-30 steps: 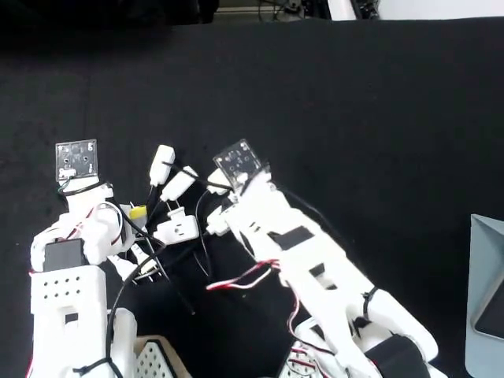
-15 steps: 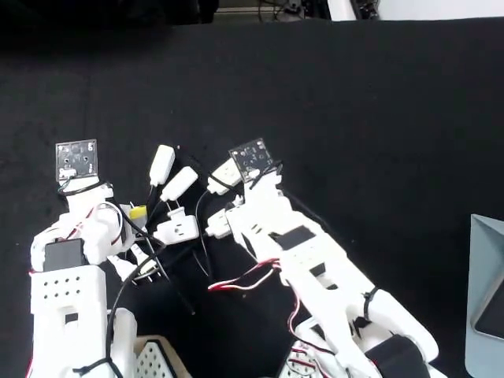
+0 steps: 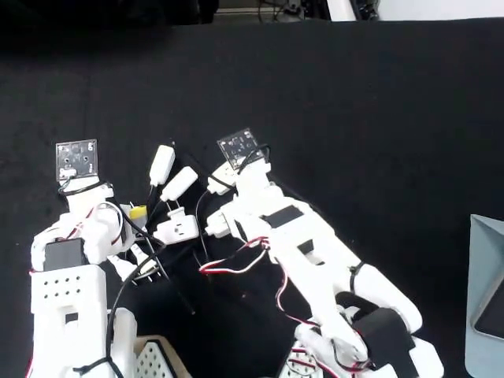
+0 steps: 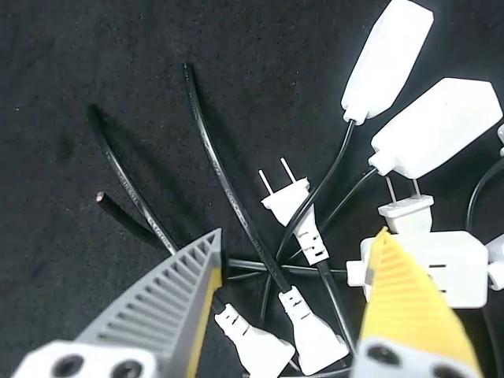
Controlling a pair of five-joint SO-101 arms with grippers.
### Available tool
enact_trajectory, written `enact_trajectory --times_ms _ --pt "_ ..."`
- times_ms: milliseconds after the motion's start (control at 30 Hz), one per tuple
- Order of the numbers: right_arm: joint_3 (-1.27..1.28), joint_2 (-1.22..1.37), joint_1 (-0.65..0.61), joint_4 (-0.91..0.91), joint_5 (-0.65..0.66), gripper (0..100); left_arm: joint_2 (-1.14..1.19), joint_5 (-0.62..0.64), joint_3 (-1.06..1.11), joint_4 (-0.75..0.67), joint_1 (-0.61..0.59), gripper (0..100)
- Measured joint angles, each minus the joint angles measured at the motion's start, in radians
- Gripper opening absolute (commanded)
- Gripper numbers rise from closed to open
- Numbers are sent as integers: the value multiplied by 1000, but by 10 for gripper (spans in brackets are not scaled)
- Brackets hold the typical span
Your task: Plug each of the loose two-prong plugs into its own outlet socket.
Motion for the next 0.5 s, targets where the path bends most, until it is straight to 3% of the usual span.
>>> enact_trajectory --times_ms 200,500 --pt "-9 0 49 20 37 12 0 0 0 0 0 287" --pt "-106 38 361 25 97 12 0 0 14 0 0 287"
